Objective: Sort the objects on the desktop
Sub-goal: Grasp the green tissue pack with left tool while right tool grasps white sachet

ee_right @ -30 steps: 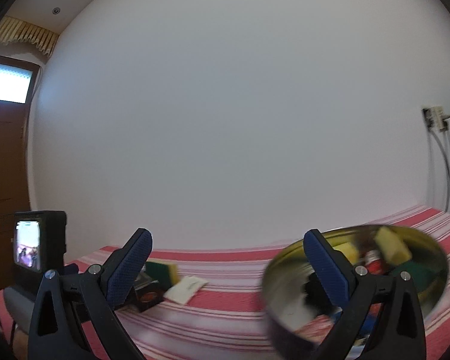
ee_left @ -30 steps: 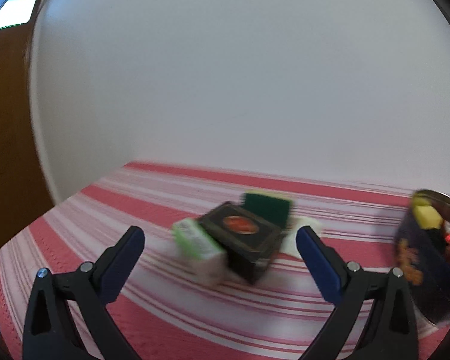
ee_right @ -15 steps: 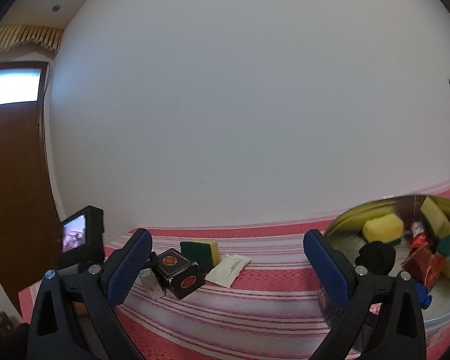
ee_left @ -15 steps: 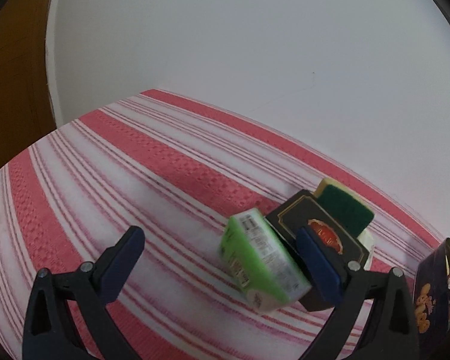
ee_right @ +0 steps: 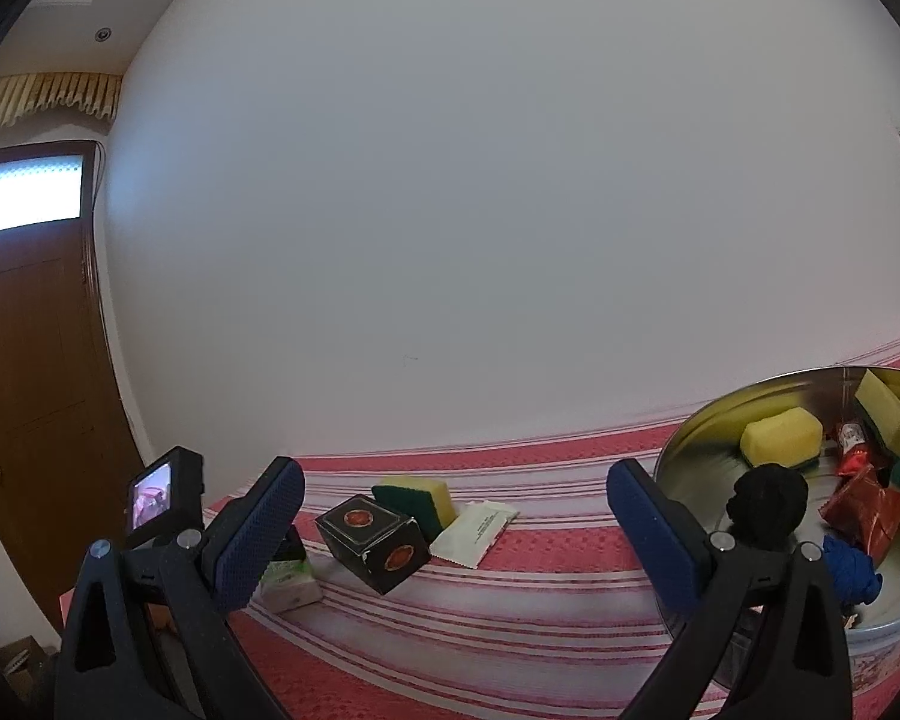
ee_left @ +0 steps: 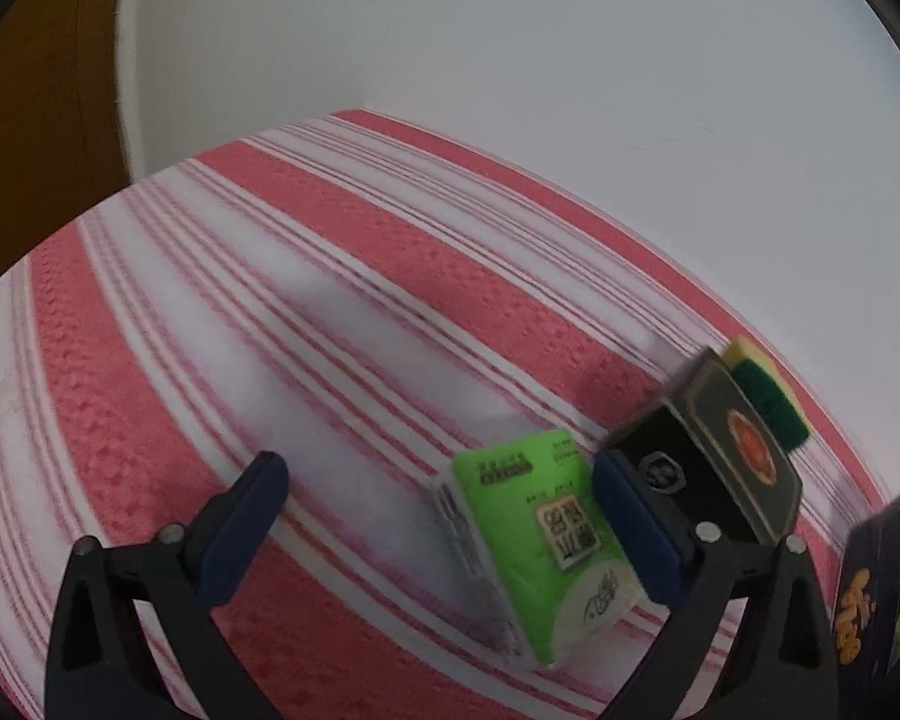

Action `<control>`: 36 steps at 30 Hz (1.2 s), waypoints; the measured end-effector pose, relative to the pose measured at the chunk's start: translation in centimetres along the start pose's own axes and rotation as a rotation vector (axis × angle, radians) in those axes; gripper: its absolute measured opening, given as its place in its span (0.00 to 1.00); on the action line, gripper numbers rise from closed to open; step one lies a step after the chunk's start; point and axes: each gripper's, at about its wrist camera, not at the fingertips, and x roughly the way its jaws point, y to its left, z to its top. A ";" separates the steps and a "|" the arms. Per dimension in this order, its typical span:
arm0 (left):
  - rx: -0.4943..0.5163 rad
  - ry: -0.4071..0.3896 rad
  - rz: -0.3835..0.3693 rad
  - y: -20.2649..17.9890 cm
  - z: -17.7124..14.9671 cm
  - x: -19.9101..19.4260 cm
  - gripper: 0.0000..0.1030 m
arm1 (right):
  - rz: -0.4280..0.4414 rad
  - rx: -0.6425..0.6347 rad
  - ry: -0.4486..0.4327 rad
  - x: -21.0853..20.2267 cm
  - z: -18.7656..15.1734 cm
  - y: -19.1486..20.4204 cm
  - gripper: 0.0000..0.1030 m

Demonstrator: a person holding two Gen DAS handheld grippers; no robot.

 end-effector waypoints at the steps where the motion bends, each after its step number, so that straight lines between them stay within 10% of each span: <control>1: 0.014 0.007 -0.005 -0.3 0.0 0.1 0.99 | 0.000 0.002 0.001 0.0 0.0 0.0 0.99; 9: 0.158 0.046 0.046 -2.3 -0.8 0.1 0.90 | -0.001 0.019 0.011 0.1 0.0 -0.2 0.99; 14: 0.164 0.021 0.071 -2.1 -1.0 -0.6 0.47 | -0.007 0.033 0.042 0.4 -0.1 -0.5 0.99; 25: 0.044 -0.241 -0.074 -0.6 -1.5 -5.7 0.47 | -0.009 -0.004 0.249 5.3 -0.6 0.1 0.99; 28: 0.026 -0.270 -0.056 -0.3 -1.6 -6.3 0.47 | -0.016 0.034 0.332 8.6 -0.5 -0.1 0.90; 32: 0.003 -0.254 -0.060 0.0 -1.3 -6.1 0.47 | -0.087 0.010 0.504 14.7 -1.6 -0.2 0.50; 36: -0.001 -0.251 -0.056 0.3 -0.7 -5.5 0.47 | -0.116 0.131 0.618 18.2 -3.0 -2.1 0.50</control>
